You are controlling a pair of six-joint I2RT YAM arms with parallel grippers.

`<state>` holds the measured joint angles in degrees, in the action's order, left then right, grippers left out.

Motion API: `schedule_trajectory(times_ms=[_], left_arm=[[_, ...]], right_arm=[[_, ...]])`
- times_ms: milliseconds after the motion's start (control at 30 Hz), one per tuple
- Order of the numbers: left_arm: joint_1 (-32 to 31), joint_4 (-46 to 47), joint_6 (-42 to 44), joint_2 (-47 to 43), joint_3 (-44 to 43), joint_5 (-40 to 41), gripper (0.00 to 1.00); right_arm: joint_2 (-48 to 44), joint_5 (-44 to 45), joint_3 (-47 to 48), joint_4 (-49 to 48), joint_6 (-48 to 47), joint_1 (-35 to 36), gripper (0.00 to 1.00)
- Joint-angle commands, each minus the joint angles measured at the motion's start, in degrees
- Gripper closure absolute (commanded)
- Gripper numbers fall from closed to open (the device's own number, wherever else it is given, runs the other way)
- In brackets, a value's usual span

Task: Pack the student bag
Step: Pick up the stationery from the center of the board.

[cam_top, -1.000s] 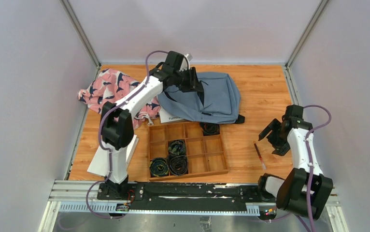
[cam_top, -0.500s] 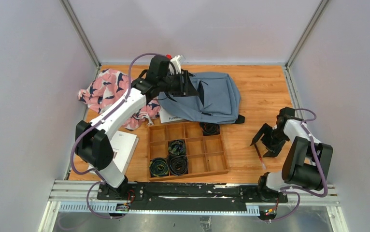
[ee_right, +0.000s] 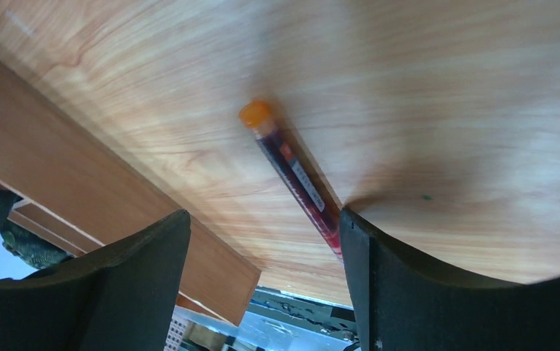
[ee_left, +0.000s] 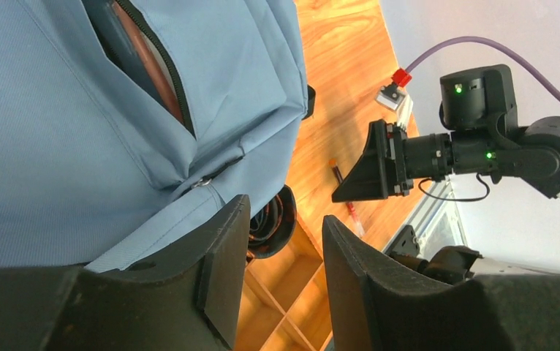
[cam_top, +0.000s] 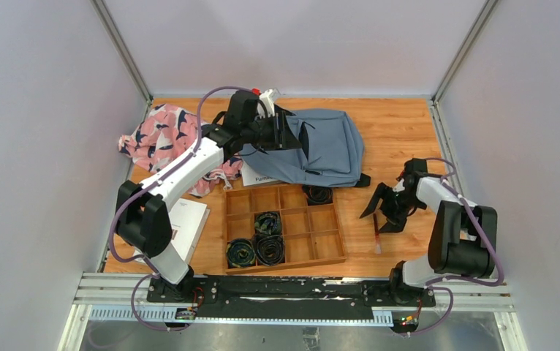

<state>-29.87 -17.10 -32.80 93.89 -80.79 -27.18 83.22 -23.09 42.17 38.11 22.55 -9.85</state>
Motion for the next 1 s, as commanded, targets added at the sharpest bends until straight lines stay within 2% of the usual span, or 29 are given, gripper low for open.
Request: schedule_trajectory(times_ms=[0, 100, 333, 433, 600, 800, 867, 900, 933, 967], left_arm=[[-0.37, 3.13, -0.33, -1.32, 0.06, 1.08, 0.53], [-0.37, 4.75, -0.95, -1.8, 1.25, 1.08, 0.53], [-0.41, 5.24, -1.43, -1.46, 1.52, 0.61, 0.53], [-0.42, 4.9, -1.48, -1.04, 1.18, -0.03, 0.53], [-0.37, 6.56, -2.21, -3.51, 3.09, 1.63, 0.53], [-0.45, 6.5, -2.26, -4.07, 2.36, 0.97, 0.53], [-0.45, 6.87, -2.62, -3.94, 2.66, 0.22, 0.53], [-0.45, 6.95, -2.84, -3.83, 2.7, -0.13, 0.53], [-0.45, 7.03, -2.96, -3.73, 2.81, -0.55, 0.53], [-0.45, 7.13, -3.08, -3.58, 2.9, -0.93, 0.53]], right_arm=[[2.92, 0.43, -1.65, -5.73, 0.31, 4.48, 0.21], [4.2, 3.68, -0.5, -4.82, 0.82, 6.23, 0.22], [6.81, 18.12, 3.58, 1.25, 3.22, 14.28, 0.24], [7.73, 22.68, 4.38, 3.07, 4.4, 15.71, 0.36], [6.96, 25.98, 3.97, 2.74, 4.94, 15.74, 0.45], [7.02, 23.05, 3.73, 0.22, 4.7, 15.82, 0.72], [7.1, 21.26, 3.62, -0.56, 4.34, 15.82, 0.84], [7.08, 20.86, 3.74, -0.65, 4.17, 15.83, 0.95], [6.93, 20.59, 3.86, -0.71, 3.96, 15.87, 1.0], [6.42, 19.9, 4.14, -0.63, 3.61, 15.85, 1.0]])
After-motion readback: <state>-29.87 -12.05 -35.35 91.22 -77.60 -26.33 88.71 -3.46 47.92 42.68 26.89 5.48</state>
